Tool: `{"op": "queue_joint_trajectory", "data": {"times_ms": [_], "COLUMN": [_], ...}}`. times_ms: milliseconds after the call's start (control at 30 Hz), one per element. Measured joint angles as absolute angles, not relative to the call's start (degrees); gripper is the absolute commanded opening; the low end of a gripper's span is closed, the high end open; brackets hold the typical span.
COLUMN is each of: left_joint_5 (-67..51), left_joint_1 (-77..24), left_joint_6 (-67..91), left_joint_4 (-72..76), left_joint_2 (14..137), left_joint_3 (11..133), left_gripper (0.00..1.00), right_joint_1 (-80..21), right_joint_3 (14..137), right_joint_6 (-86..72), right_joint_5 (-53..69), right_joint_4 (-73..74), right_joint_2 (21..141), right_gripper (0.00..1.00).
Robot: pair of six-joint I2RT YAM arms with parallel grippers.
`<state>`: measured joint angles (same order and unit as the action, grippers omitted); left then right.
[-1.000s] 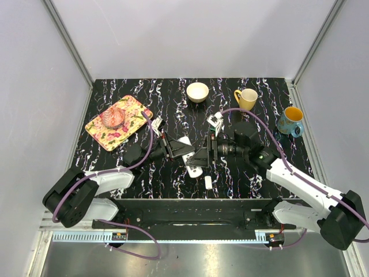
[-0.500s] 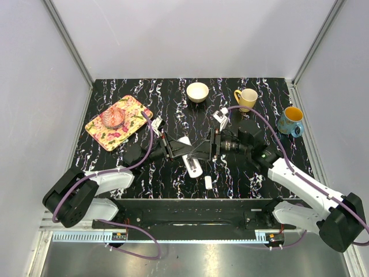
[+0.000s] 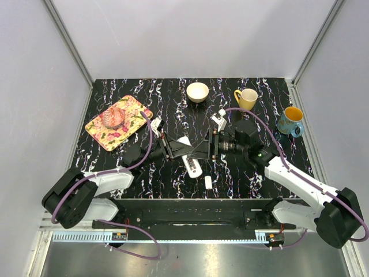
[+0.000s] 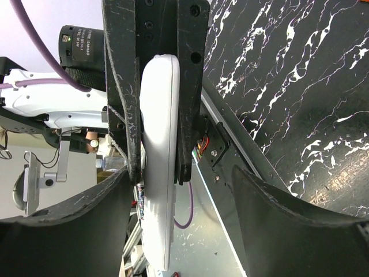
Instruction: Load the batteries into the remote control
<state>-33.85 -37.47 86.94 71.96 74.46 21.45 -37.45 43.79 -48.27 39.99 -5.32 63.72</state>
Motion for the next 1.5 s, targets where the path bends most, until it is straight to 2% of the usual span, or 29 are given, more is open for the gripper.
{"op": "queue_joint_trajectory", "data": {"times_ms": [633,1500], "left_joint_5": [-33.67,-31.9], "left_joint_1": [-37.41,-37.39], "left_joint_6": [86.3,82.43], "left_joint_4": [70.48,68.47], "left_joint_2": [74.35,74.26], "left_joint_3": [21.17,21.19], "left_gripper": [0.0,0.0], "right_joint_1": [-37.43,-37.43], "right_joint_3": [43.35,40.4], "right_joint_6": [-49.58,-55.35], "right_joint_5": [41.69,44.77], "right_joint_4": [-6.24,-13.5], "right_joint_2": [65.47,68.2], "right_gripper": [0.69,0.53]}}
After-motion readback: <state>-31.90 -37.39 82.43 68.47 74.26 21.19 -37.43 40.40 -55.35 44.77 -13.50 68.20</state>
